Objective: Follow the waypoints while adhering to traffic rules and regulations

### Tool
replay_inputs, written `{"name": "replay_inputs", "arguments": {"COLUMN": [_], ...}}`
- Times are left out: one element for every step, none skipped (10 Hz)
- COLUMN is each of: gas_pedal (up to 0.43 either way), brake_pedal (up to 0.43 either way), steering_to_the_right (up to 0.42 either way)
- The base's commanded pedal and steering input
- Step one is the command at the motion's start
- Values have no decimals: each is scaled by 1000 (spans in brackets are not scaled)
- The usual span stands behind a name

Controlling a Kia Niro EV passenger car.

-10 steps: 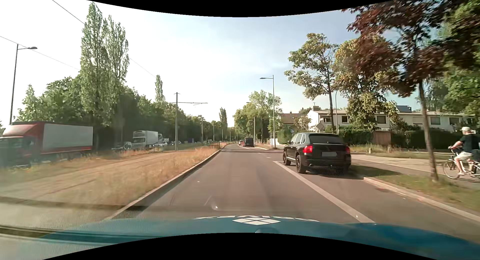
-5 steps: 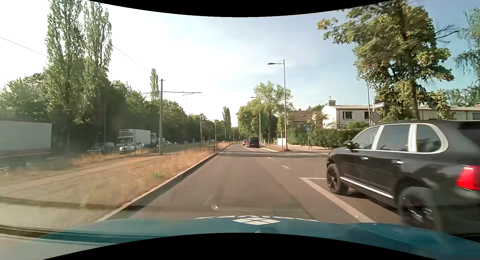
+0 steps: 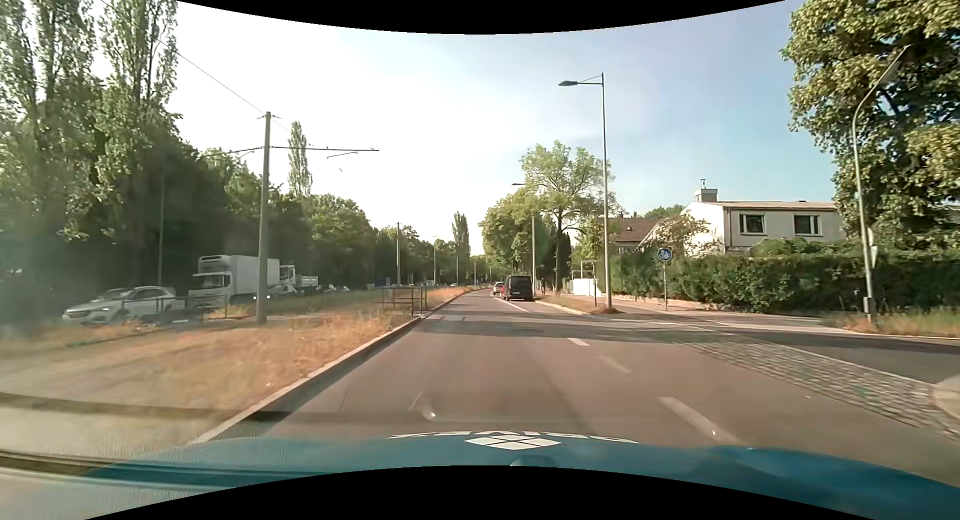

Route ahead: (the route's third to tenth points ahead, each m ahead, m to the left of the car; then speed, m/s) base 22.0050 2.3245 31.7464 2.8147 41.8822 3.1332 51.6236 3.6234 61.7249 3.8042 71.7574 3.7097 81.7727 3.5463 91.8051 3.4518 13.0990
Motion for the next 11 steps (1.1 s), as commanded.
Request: {"name": "replay_inputs", "arguments": {"gas_pedal": [177,177,177,177,177,177,177,169,169,169,169], "brake_pedal": [0,0,0,0,0,0,0,0,0,0,0], "steering_to_the_right": [-17,-17,-16,-17,-17,-16,-16,-16,-16,-16,-15]}}
